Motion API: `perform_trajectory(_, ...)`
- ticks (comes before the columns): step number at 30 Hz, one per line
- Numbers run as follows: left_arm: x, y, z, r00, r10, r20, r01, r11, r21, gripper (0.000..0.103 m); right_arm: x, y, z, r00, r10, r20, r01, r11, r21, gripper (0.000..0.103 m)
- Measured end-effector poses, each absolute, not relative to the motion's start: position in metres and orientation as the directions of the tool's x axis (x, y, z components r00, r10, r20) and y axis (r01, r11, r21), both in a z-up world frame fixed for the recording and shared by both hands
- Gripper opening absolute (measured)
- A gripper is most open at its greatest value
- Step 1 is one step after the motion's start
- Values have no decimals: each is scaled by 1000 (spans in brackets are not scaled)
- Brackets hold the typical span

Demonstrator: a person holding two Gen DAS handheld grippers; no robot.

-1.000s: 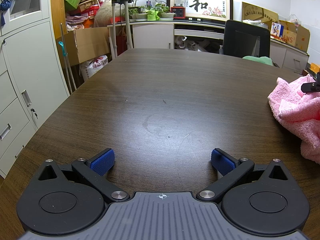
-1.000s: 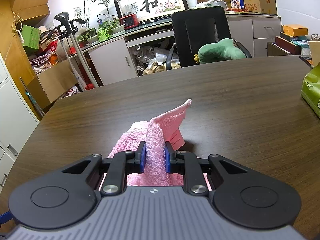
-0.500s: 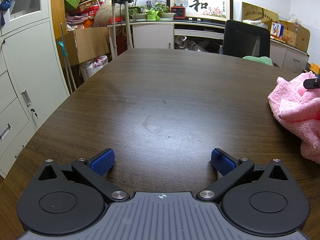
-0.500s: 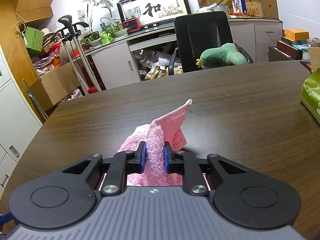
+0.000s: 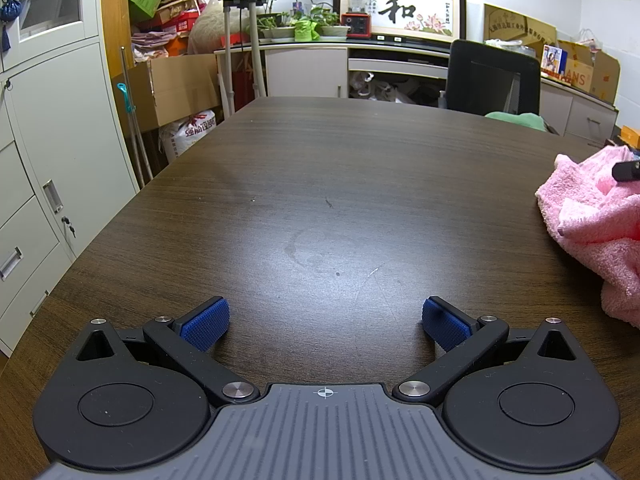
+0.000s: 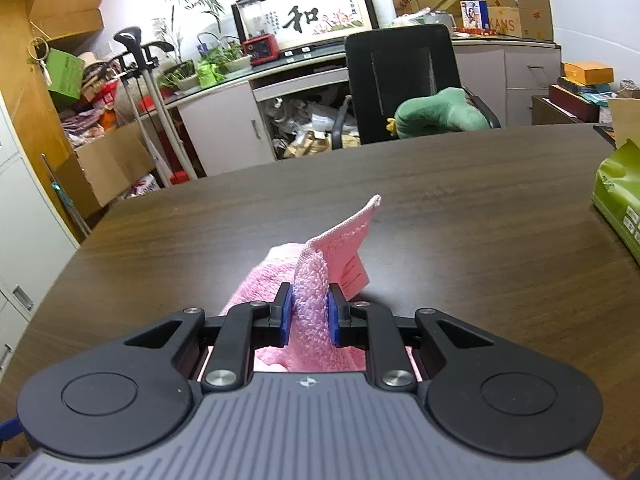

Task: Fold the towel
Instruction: 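Hold the pink towel corner pinched in the right gripper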

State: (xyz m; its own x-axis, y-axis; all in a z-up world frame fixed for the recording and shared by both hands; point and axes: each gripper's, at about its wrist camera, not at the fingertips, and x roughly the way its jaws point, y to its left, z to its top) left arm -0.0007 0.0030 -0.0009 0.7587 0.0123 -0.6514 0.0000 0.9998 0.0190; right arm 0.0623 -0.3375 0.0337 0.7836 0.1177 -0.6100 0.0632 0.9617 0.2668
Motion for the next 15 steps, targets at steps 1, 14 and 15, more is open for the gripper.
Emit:
perform_trajectory(1,-1,3,-1,759,12,-651,0,1000,19,103,61,-337,34,786,120,-607,62,961,269,19)
perform_trajectory(14,-1,4,-1,759,12,-651,0,1000,19,103,50,-337,48,824,155,-546,18,954,298,20)
perform_trajectory(15,-1,4,-1,759,12,-651,0,1000,19,103,44,-340,49,829,155,-537,18,953,302,20)
